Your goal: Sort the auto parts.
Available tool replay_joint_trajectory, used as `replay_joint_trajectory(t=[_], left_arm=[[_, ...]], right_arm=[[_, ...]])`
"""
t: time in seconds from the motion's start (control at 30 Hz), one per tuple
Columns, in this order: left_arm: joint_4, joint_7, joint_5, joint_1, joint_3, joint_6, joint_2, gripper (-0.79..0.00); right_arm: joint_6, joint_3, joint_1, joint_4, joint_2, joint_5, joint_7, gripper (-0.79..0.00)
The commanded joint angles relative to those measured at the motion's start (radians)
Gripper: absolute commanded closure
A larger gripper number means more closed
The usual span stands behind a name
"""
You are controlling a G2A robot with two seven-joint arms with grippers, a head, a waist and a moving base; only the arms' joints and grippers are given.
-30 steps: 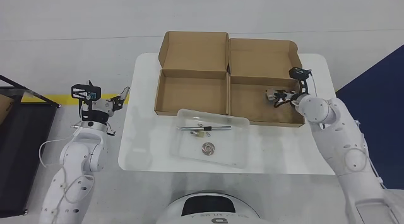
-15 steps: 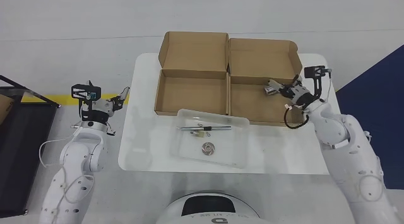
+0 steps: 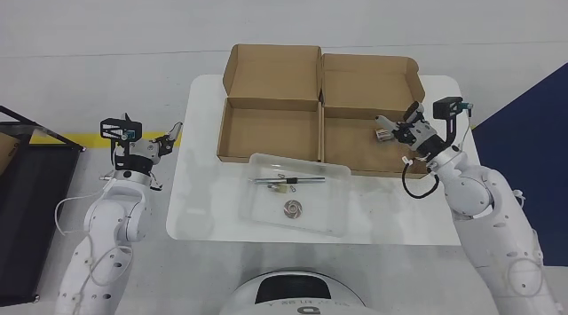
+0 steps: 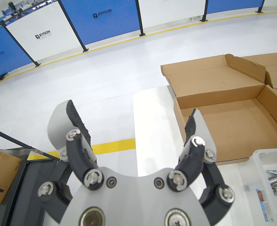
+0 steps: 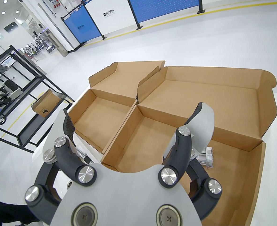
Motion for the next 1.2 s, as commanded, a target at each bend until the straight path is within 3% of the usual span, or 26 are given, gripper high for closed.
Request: replay_joint_trajectory(t=[0.0,0.1,0.2,0.27,0.33,0.6,0.67,0.73,0.8,0.93,1.0,1.17], left_arm=[[-0.018,0.011,0.055,0.002,0.002,0.023,0.001,-0.785],[-0.087,0.038,0.287,0.049,0.068,0.135,-0.003,-0.785],[-0.145,0.051,0.511,0.088,0.144,0.179,-0.004,-0.785],[-0.169,0.038,0.617,0.098,0.215,0.160,-0.006,-0.785],[-0.181,0.012,0.639,0.094,0.246,0.138,-0.009,-0.785],[-0.181,0.012,0.639,0.094,0.246,0.138,-0.009,-0.785],[-0.177,0.060,0.606,0.099,0.256,0.036,-0.005,-0.785],[-0.174,0.098,0.537,0.090,0.255,-0.206,0.006,-0.785],[-0.160,0.060,0.531,0.050,0.241,-0.370,0.015,-0.785],[-0.137,-0.003,0.559,-0.052,0.309,-0.665,0.023,-0.785],[-0.101,-0.055,0.569,-0.119,0.346,-0.763,0.022,-0.785],[0.003,-0.164,0.588,-0.253,0.487,-0.814,0.002,-0.785]], right_arm=[[0.000,0.000,0.000,0.000,0.000,0.000,0.000,-0.785],[0.000,0.000,0.000,0.000,0.000,0.000,0.000,-0.785],[0.000,0.000,0.000,0.000,0.000,0.000,0.000,-0.785],[0.000,0.000,0.000,0.000,0.000,0.000,0.000,-0.785],[0.000,0.000,0.000,0.000,0.000,0.000,0.000,-0.785],[0.000,0.000,0.000,0.000,0.000,0.000,0.000,-0.785],[0.000,0.000,0.000,0.000,0.000,0.000,0.000,-0.785],[0.000,0.000,0.000,0.000,0.000,0.000,0.000,-0.785],[0.000,0.000,0.000,0.000,0.000,0.000,0.000,-0.785],[0.000,0.000,0.000,0.000,0.000,0.000,0.000,-0.785],[0.000,0.000,0.000,0.000,0.000,0.000,0.000,-0.785],[0.000,0.000,0.000,0.000,0.000,0.000,0.000,-0.785]])
